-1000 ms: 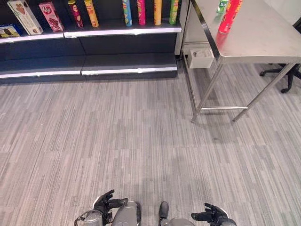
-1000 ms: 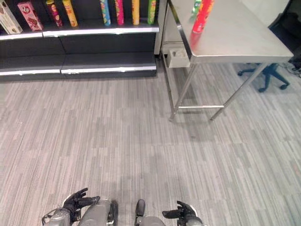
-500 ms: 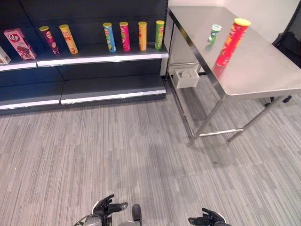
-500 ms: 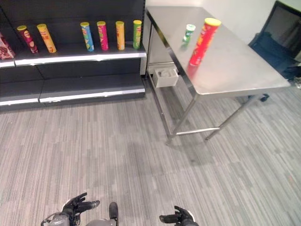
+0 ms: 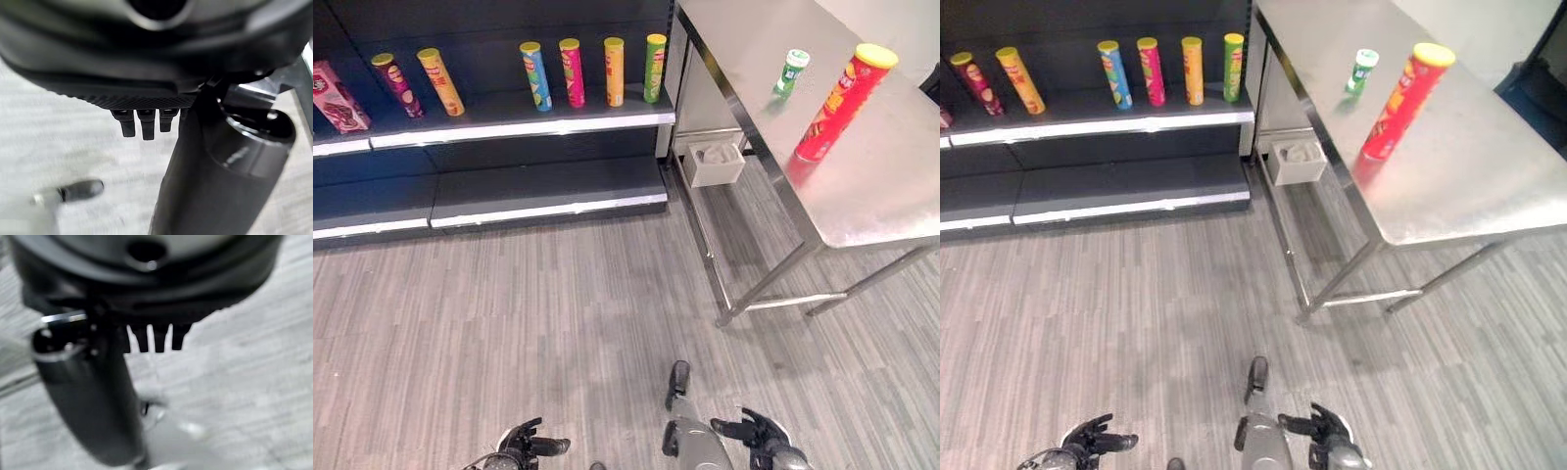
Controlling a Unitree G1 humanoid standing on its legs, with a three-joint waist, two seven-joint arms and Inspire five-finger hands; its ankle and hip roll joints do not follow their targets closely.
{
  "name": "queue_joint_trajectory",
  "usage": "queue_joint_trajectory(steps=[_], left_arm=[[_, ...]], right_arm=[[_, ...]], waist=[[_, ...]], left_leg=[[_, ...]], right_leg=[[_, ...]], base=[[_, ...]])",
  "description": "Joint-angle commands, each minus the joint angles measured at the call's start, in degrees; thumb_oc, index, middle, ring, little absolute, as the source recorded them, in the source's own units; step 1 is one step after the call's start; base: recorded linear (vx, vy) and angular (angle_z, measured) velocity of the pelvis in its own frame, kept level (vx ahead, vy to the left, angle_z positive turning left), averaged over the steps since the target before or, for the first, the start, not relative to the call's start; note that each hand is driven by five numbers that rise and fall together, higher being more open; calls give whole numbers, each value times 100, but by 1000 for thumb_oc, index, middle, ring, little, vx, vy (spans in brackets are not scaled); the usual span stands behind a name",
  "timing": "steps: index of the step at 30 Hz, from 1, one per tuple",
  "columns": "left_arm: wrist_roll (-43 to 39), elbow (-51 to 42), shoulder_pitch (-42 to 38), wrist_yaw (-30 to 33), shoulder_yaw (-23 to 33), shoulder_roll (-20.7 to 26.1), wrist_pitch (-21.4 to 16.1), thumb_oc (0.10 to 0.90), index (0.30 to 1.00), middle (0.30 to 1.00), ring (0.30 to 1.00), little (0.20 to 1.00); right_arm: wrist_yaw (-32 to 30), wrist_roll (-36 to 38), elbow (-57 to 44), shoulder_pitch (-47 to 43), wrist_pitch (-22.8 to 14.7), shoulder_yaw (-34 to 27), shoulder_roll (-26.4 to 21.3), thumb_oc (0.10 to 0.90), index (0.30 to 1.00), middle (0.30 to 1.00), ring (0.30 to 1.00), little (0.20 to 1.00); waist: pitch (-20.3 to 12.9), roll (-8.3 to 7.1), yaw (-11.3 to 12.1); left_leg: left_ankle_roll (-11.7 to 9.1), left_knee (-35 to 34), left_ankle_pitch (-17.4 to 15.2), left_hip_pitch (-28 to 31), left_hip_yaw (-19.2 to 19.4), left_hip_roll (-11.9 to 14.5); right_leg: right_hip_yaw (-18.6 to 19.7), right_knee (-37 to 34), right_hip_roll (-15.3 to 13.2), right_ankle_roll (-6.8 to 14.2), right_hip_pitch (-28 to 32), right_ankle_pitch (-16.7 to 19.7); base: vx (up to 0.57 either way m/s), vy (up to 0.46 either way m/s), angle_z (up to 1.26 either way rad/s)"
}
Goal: Put the goods on the table back onto the shelves and tidy them up.
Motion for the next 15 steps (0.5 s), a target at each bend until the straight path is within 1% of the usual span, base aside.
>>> queue_joint_trajectory(steps=[1, 3, 4, 5, 6, 7, 8, 9, 10, 11, 12, 13, 14, 15], left_arm=[[204, -212, -268, -53, 25, 86, -302, 800, 900, 900, 900, 900], [187, -224, -238, -51, 38, 75, -305, 800, 900, 900, 900, 900], [159, -254, -184, -70, 29, 53, -310, 800, 900, 900, 900, 900], [155, -274, -173, -80, 6, 50, -316, 800, 900, 900, 900, 900], [-14, -380, -168, -92, -30, 19, -304, 800, 900, 900, 900, 900], [-14, -380, -170, -92, -30, 23, -304, 800, 900, 900, 900, 900], [-91, -424, -166, -92, -25, 11, -297, 800, 900, 900, 900, 900], [-226, -582, -196, -65, -89, -5, -278, 800, 900, 900, 900, 900], [-252, -586, -213, -40, -95, -17, -274, 800, 900, 900, 900, 900], [-252, -585, -215, -40, -93, -17, -273, 800, 900, 900, 900, 900], [-276, -567, -242, -57, -150, -51, -272, 800, 900, 900, 900, 900], [-253, -532, -243, -79, -171, -80, -266, 800, 900, 900, 900, 900], [-210, -506, -238, -86, -188, -92, -257, 800, 900, 900, 900, 900], [-166, -480, -226, -87, -213, -98, -259, 800, 900, 900, 900, 900]], right_arm=[[-98, 3, -4, -130, -175, -15, -372, 800, 900, 900, 900, 900], [-88, -7, 31, -130, -178, -1, -390, 800, 900, 900, 900, 900], [-64, -15, 2, -136, -193, 42, -449, 800, 900, 900, 900, 900], [-54, -17, -5, -139, -203, 68, -464, 800, 900, 900, 900, 900], [-27, -21, 102, -157, -198, 151, -476, 800, 900, 900, 900, 900], [-27, -21, 102, -159, -198, 152, -472, 800, 900, 900, 900, 900], [-30, -20, 95, -169, -198, 184, -476, 800, 900, 900, 900, 900], [-57, 3, 90, -214, -174, 234, -473, 800, 900, 900, 900, 900], [-65, 5, 107, -274, -155, 292, -468, 800, 900, 900, 900, 900], [-65, 6, 109, -278, -155, 292, -468, 800, 900, 900, 900, 900], [-64, 25, 148, -297, -130, 336, -428, 800, 900, 900, 900, 900], [-43, 50, 142, -287, -133, 344, -413, 800, 900, 900, 900, 900], [-35, 46, 147, -285, -132, 363, -398, 800, 900, 900, 900, 900], [-18, 38, 154, -278, -138, 388, -389, 800, 900, 900, 900, 900]], waist=[[17, -15, -6], [-14, 5, 4], [-80, 43, 8], [-98, 51, 15], [-51, 88, 100], [-69, 69, 85], [0, 48, 111], [198, -11, 178], [267, -35, 185], [275, -24, 186], [302, -12, 203], [326, 10, 237], [312, 11, 254], [282, 11, 268]], left_leg=[[-86, 26, 153, -483, 84, -246], [-108, 90, 102, -444, 77, -184], [-184, 388, -11, -467, 84, -39], [-235, 589, -26, -518, 93, 16], [-532, 2025, 316, -1025, 123, 225], [-526, 2021, 336, -1053, 109, 205], [-597, 2736, 605, -1378, 41, 254], [-673, 3914, 1171, -1982, -67, 280], [-632, 4178, 1233, -2177, 67, 357], [-634, 4206, 1217, -2185, 63, 372], [-584, 4036, 1249, -2496, 249, 535], [-570, 3728, 1147, -2555, 412, 699], [-535, 3263, 1081, -2528, 506, 763], [-507, 2646, 1075, -2509, 544, 766]], right_leg=[[0, -393, -96, 425, 889, 223], [-37, -365, -59, 390, 944, 198], [-74, -327, 44, 301, 1046, 74], [-69, -346, 93, 253, 1115, -3], [-123, -419, 282, -1, 1531, -342], [-133, -417, 259, 1, 1508, -338], [-139, -439, 282, -100, 1651, -437], [-135, -466, 289, -279, 1861, -578], [-121, -514, 309, -336, 1962, -660], [-120, -512, 323, -340, 1965, -662], [-91, -514, 319, -348, 2097, -773], [-70, -514, 324, -319, 2193, -823], [-39, -514, 307, -276, 2220, -837], [-11, -514, 273, -215, 2207, -849]], base=[[283, -196, 17], [226, -175, 27], [229, -207, 1], [399, -431, -34], [223, -285, -36], [208, -312, -55], [81, -221, -27], [145, -288, -23], [100, -200, 25], [137, -87, 12], [153, -12, 6], [219, 11, -2], [208, 68, -5], [198, 113, -15]])
